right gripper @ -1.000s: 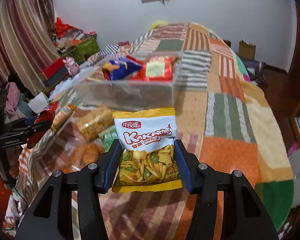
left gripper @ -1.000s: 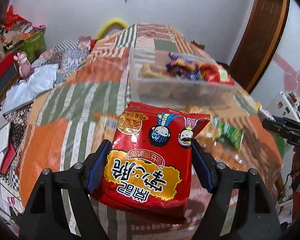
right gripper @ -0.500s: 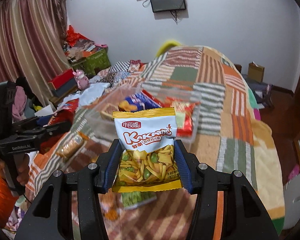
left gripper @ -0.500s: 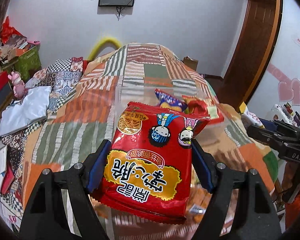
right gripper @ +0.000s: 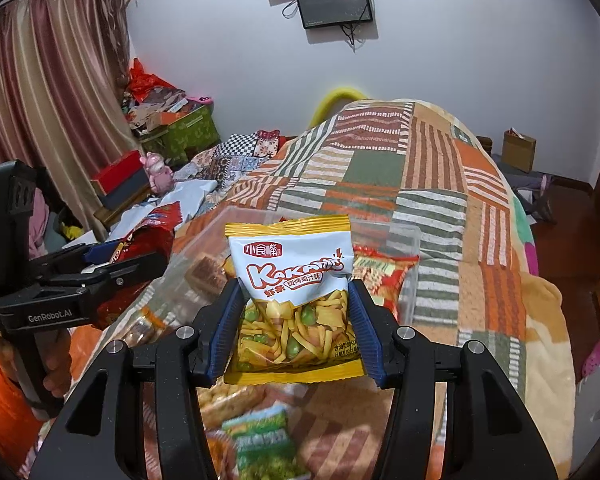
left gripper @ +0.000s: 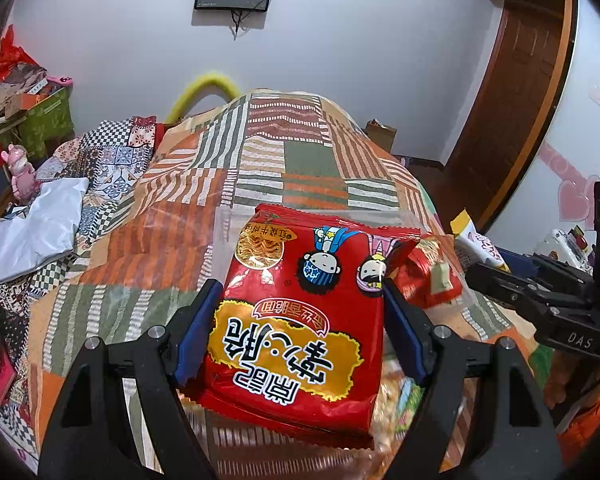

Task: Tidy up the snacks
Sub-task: 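Carry both bags over the clear box and release them inside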

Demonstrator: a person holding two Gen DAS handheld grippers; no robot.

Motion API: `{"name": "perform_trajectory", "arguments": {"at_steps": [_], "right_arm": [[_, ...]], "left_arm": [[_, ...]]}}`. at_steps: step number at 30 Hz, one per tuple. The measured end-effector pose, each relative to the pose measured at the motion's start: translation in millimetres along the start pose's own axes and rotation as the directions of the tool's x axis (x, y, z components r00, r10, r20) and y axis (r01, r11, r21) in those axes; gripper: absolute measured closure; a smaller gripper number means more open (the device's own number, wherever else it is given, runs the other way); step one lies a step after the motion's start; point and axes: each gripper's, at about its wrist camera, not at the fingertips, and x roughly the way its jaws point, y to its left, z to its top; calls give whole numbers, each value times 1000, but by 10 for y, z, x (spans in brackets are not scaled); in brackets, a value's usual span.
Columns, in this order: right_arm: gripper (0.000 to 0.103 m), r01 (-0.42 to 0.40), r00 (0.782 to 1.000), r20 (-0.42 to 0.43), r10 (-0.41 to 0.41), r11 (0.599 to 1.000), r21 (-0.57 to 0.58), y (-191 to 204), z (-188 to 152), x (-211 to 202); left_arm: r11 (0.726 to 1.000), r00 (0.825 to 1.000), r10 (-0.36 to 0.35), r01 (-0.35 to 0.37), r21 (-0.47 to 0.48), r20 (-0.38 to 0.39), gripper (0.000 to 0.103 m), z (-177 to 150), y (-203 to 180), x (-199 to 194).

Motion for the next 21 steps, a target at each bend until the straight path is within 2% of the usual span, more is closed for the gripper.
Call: {"name": "perform_trajectory", "arguments": {"at_steps": [12,21], "right_arm": [[53,1,999,-45,-1,1000,-5,-34,131,427],[53,1,998,-62,-1,1000,8,-52,196,660]], "left_arm": [[999,998,-31,30,-21,-48,26,275,86,548],[999,997,-12,10,-32,-71,26,377,146,896]]}}
